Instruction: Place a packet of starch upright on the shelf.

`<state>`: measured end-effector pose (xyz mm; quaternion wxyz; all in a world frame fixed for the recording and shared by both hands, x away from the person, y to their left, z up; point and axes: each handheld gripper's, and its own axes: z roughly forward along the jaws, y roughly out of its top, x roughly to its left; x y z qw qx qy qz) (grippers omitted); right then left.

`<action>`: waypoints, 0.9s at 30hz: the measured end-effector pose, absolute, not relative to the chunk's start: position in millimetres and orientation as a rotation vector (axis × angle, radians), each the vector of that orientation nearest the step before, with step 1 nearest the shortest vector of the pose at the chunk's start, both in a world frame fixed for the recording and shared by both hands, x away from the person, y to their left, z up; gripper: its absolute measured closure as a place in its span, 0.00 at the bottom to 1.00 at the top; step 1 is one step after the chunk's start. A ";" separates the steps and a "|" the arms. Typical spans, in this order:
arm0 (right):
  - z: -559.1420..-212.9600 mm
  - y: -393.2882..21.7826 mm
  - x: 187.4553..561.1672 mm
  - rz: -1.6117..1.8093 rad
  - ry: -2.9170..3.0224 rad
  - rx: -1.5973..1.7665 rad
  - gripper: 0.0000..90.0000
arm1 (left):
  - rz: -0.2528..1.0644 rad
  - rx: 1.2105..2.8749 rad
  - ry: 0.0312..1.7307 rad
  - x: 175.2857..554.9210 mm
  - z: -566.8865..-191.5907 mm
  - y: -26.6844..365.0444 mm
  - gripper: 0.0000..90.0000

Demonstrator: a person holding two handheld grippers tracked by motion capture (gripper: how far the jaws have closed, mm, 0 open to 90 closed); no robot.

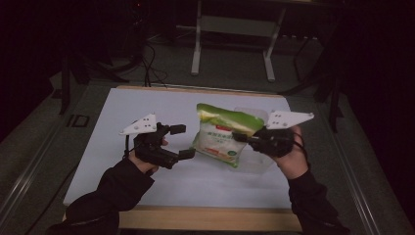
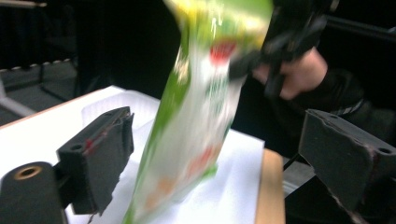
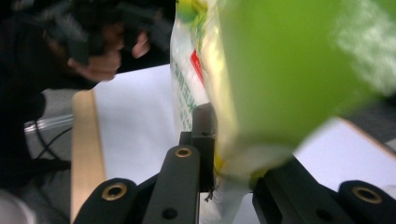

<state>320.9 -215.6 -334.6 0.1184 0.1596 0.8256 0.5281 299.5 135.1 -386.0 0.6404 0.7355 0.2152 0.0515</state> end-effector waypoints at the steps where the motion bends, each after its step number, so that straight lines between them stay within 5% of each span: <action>1: -330.0 -220.3 323.9 1.540 2.401 0.466 0.93 | 0.108 1.680 0.514 299.9 -387.8 136.6 0.08; 3: -321.3 -229.8 329.0 1.537 2.369 0.485 0.93 | 0.095 1.693 0.562 301.1 -391.1 139.5 0.02; 14: -291.6 -279.5 354.4 1.521 2.243 0.544 0.93 | 0.129 1.795 0.643 298.9 -420.7 157.4 0.00; 27: -320.1 -296.1 391.9 1.494 2.293 0.628 0.93 | 0.170 1.791 0.767 289.3 -452.8 190.1 0.00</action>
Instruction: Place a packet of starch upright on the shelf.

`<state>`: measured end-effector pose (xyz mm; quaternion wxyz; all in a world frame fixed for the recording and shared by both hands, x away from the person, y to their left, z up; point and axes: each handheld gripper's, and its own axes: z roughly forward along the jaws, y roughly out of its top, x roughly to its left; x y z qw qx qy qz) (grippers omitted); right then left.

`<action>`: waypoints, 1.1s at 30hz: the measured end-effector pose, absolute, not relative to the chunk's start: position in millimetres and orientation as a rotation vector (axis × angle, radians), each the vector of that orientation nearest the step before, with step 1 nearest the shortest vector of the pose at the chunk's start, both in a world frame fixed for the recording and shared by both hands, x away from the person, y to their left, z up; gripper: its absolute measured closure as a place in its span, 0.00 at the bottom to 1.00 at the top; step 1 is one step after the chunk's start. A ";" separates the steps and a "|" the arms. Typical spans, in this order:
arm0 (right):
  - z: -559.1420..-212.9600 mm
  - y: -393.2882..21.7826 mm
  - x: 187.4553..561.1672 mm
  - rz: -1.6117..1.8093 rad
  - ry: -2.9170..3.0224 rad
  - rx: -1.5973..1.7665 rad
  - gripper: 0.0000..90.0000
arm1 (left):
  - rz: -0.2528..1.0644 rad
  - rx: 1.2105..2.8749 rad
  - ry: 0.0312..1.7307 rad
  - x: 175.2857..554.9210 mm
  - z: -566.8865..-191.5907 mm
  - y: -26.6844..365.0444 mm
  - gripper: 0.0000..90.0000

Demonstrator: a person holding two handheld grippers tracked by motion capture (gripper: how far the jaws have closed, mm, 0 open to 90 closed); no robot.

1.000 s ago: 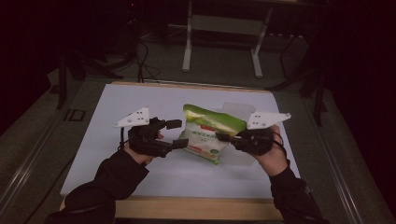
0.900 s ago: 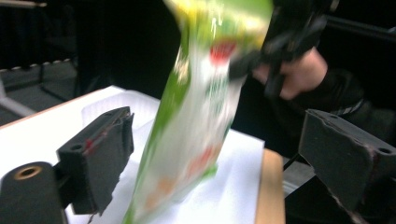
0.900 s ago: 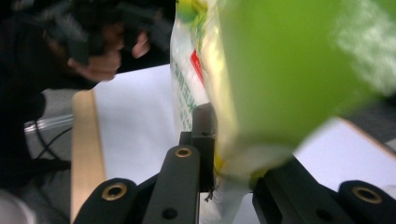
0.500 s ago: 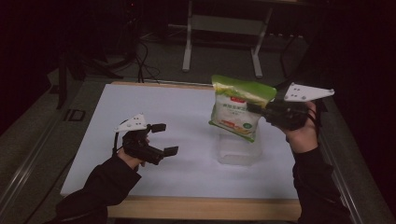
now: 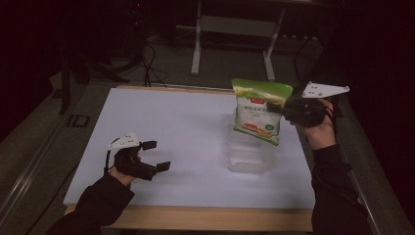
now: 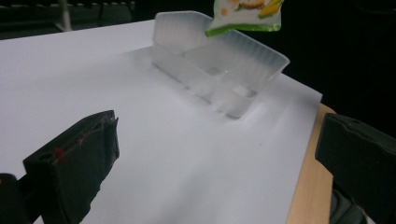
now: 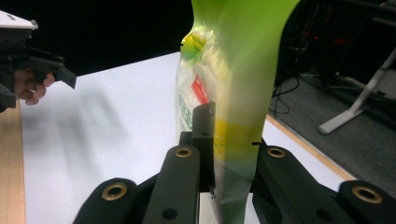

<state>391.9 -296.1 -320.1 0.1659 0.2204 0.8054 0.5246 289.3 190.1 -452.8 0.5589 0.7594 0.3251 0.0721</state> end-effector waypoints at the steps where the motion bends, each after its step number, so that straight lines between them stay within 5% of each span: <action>1: -323.4 -296.1 394.9 1.492 2.305 0.637 0.93 | 0.178 1.792 0.768 288.6 -453.8 191.6 0.00; 33: -405.6 -291.5 434.1 1.541 2.361 0.807 0.92 | 0.149 1.743 0.838 291.5 -480.2 203.4 0.00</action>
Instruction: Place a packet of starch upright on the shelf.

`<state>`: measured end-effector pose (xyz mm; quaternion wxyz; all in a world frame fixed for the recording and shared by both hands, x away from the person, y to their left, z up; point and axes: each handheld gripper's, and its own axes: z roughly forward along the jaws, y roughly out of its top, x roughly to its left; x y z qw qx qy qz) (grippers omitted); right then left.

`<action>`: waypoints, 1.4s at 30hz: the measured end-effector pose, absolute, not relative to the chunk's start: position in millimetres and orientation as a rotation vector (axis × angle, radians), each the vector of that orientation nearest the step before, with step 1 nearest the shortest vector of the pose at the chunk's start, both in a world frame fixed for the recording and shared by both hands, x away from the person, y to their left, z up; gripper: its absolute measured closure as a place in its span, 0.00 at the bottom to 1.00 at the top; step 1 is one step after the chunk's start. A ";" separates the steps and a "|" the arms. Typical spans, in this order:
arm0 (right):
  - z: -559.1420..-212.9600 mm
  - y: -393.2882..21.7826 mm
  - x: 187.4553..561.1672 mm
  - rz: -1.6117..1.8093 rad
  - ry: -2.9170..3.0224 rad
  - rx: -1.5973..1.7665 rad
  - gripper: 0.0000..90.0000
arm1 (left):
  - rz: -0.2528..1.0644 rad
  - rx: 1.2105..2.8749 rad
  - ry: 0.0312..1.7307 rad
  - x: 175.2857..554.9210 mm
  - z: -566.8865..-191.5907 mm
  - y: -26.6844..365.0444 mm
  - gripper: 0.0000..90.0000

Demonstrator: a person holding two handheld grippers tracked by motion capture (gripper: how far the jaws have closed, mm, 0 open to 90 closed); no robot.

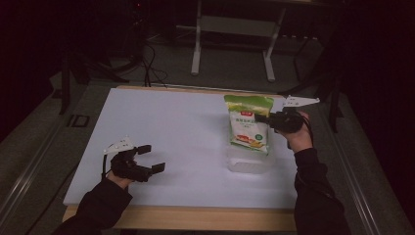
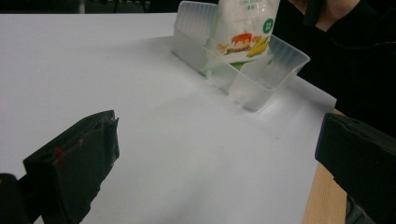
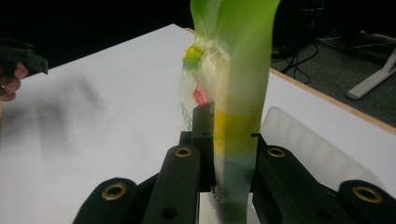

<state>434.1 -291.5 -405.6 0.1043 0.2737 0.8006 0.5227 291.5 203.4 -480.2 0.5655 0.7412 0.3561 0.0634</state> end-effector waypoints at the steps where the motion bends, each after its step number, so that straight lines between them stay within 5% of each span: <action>1: -408.5 -293.3 433.7 1.544 2.358 0.816 0.92 | 0.149 1.744 0.839 291.5 -480.5 203.2 0.00; 21: -439.5 -309.5 428.2 1.478 2.350 0.946 0.91 | 0.147 1.763 0.832 290.5 -484.7 201.6 0.00; 37: -415.1 -306.7 419.0 1.446 2.188 1.071 0.17 | 0.154 1.755 0.825 290.3 -487.6 201.6 0.00; 42: -393.2 -309.3 408.7 1.456 2.107 1.070 0.12 | 0.148 1.760 0.822 291.0 -488.5 200.8 0.00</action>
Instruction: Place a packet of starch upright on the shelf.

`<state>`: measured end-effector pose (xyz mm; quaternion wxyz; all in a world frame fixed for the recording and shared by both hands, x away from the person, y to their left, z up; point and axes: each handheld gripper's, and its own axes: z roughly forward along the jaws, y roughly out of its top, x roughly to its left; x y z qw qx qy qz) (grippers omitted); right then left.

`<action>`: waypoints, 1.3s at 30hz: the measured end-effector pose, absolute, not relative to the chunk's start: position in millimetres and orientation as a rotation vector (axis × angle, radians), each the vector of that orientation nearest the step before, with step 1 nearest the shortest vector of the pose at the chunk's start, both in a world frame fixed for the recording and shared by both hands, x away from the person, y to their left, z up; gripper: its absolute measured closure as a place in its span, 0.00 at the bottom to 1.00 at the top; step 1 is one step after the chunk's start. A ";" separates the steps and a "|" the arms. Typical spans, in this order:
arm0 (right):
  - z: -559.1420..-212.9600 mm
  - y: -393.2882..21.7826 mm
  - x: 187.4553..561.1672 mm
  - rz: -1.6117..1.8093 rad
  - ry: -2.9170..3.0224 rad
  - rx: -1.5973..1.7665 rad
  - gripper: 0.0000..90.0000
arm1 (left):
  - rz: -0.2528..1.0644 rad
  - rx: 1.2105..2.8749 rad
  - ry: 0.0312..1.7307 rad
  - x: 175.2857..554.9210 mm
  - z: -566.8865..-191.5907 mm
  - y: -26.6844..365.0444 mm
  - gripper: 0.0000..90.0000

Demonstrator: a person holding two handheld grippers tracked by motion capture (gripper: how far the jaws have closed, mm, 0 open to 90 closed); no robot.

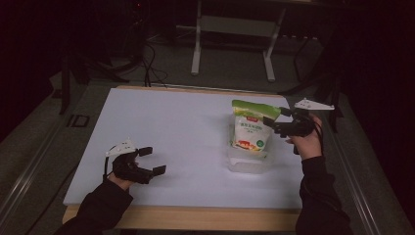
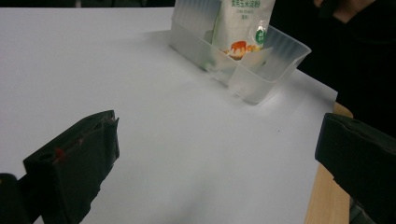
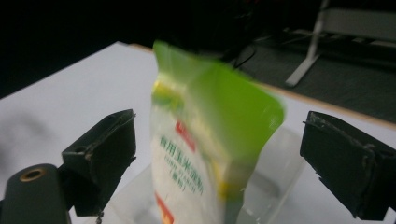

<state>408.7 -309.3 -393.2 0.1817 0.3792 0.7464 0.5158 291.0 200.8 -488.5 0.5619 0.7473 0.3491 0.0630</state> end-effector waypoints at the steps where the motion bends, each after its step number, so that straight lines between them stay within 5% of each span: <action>1: -388.9 -310.0 406.5 1.479 2.087 1.070 0.12 | 0.151 1.764 0.821 291.0 -488.5 200.5 0.00; 19: -359.1 -283.5 360.5 1.611 2.073 0.941 0.13 | 0.181 1.771 0.774 287.7 -487.8 199.4 0.00; 39: -394.1 -238.9 315.9 1.611 2.230 0.772 0.13 | 0.186 1.779 0.733 283.7 -486.9 195.9 0.00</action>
